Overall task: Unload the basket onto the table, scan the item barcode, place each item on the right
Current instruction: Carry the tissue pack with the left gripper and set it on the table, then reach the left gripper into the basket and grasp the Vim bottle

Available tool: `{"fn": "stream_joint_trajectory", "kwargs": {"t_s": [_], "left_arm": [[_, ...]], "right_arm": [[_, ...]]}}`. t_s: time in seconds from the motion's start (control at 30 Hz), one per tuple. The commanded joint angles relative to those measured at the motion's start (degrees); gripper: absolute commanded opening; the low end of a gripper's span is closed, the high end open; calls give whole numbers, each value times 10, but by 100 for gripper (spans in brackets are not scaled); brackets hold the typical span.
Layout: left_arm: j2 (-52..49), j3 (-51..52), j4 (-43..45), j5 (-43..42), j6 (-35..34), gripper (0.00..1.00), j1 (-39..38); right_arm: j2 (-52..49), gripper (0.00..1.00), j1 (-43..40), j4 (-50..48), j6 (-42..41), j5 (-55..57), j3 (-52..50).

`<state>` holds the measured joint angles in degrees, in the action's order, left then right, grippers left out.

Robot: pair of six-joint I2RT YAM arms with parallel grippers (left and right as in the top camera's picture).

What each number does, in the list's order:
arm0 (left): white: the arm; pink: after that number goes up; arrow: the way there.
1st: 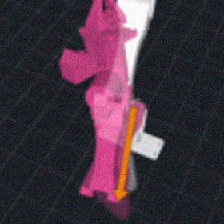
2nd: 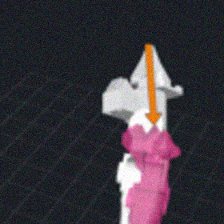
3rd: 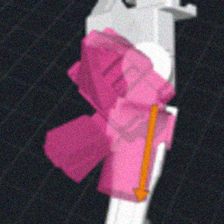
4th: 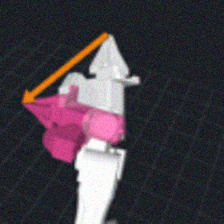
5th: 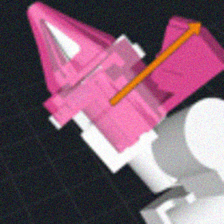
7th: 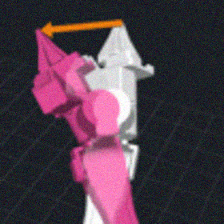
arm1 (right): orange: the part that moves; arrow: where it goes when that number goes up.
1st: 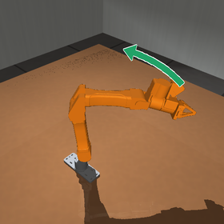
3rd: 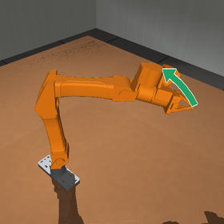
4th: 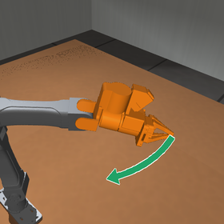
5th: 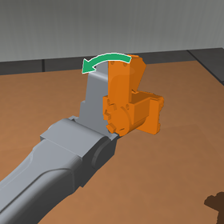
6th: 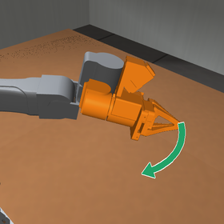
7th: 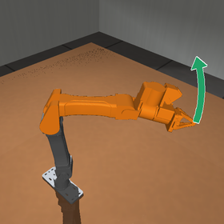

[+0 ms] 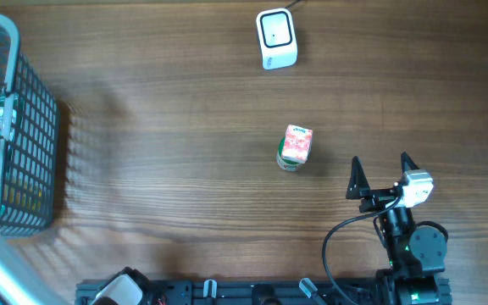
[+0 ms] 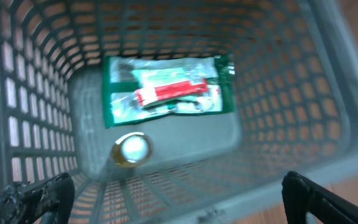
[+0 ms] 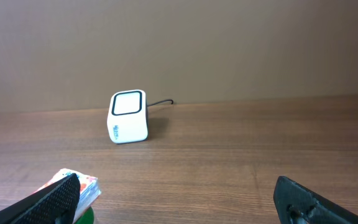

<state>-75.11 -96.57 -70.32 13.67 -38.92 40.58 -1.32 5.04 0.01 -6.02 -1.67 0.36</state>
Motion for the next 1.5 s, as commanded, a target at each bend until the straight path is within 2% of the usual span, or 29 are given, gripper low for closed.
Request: {"fn": "stream_joint_trajectory", "kwargs": {"t_s": [0.0,0.27,0.47,0.77,1.17,1.3,1.33,1.37,1.47], "left_arm": [[-36,30,15,-1,-51,100,40],[-129,30,2,-1,-50,92,59],[-174,34,-7,-1,-48,90,59],[-186,133,62,-26,-48,88,59],[-187,193,106,-44,-49,87,59],[-187,221,136,-57,-48,73,58],[-187,223,138,-57,-49,65,58],[-187,223,139,-57,-48,61,58],[-187,225,138,-57,-48,61,58]], "right_arm": [[0,100,-2,-2,-3,2,-1],[0,100,-2,-2,-3,2,-1],[0,100,-2,-2,-3,2,-1],[0,99,-2,-2,-3,2,-1],[0,100,-2,-2,-3,2,-1],[0,100,-2,-2,-3,2,-1],[0,100,-2,-2,-3,2,-1],[0,100,-2,-2,-3,2,-1],[0,100,-2,-2,-3,2,-1]]}}
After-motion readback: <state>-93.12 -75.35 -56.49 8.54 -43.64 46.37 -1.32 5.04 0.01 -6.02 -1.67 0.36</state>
